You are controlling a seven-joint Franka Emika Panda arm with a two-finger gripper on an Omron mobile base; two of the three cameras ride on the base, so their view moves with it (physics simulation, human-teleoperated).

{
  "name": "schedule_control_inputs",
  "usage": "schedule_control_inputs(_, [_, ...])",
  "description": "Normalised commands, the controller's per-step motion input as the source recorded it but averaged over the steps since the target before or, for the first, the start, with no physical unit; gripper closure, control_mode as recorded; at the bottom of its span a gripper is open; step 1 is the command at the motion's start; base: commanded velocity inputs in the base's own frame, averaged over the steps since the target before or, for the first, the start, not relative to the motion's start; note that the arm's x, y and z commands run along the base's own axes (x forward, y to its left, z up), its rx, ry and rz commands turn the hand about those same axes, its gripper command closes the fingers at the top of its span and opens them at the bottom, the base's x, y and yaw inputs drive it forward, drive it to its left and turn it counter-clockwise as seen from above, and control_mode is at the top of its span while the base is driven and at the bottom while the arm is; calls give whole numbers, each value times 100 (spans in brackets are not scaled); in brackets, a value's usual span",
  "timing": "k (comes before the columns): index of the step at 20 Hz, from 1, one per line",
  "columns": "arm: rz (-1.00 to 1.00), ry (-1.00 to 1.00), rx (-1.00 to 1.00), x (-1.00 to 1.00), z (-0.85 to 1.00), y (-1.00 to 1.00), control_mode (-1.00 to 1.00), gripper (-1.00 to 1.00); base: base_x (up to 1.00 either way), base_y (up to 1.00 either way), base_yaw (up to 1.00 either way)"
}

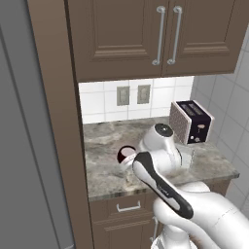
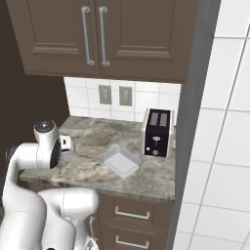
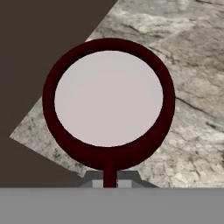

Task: Pick the mug from the counter and place it inside the microwave. Then close the microwave.

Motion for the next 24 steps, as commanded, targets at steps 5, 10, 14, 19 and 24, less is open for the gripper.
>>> schedule_control_inputs(5, [-3, 5, 0, -6, 71, -64, -100, 100, 0, 0, 0])
schedule_control_inputs(10, [-19, 21, 0, 0, 45, -57, -100, 100, 0, 0, 0])
schedule_control_inputs(14, [-28, 31, 0, 0, 30, -51, -100, 100, 0, 0, 0])
schedule_control_inputs(19, [-30, 13, 0, 0, 7, -32, -100, 100, 0, 0, 0])
schedule_control_inputs(24, [-13, -16, 0, -23, 1, -8, -100, 100, 0, 0, 0])
